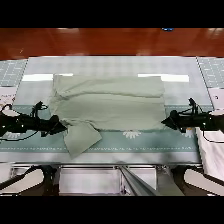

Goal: Fold the shirts.

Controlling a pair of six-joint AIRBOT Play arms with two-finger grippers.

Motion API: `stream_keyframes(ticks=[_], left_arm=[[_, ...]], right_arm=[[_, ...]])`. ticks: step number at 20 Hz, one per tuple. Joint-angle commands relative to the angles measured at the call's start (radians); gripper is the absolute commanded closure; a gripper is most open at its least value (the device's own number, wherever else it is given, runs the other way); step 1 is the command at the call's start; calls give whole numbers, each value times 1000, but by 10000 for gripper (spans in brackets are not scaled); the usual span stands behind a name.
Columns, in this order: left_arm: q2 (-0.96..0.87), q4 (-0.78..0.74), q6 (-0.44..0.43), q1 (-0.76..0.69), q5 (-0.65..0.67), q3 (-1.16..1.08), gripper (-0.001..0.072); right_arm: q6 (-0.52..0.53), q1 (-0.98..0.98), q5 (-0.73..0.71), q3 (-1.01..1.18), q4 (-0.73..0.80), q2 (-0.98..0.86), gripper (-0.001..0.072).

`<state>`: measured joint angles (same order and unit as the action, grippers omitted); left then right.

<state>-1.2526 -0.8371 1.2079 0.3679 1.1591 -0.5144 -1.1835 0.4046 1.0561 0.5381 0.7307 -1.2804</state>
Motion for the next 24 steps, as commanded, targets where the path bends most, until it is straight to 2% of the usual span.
stream_keyframes(ticks=[1,6,10,16,20,24], left_arm=[[1,4,0,0,5,-19,691],[-5,4,0,-1,28,-177,691],[-93,9,52,-1,22,-392,691],[-362,132,100,-25,8,-758,691],[-531,142,163,-66,12,-975,691],[-652,142,178,-111,12,-1125,691]], right_arm=[[120,-48,21,55,-119,-62,689],[62,-56,98,190,-70,-60,689],[-5,-133,26,368,-27,-97,689],[-106,-190,-8,688,52,-304,689],[-133,-188,-8,844,51,-424,688],[-147,-201,-10,957,46,-531,689]])
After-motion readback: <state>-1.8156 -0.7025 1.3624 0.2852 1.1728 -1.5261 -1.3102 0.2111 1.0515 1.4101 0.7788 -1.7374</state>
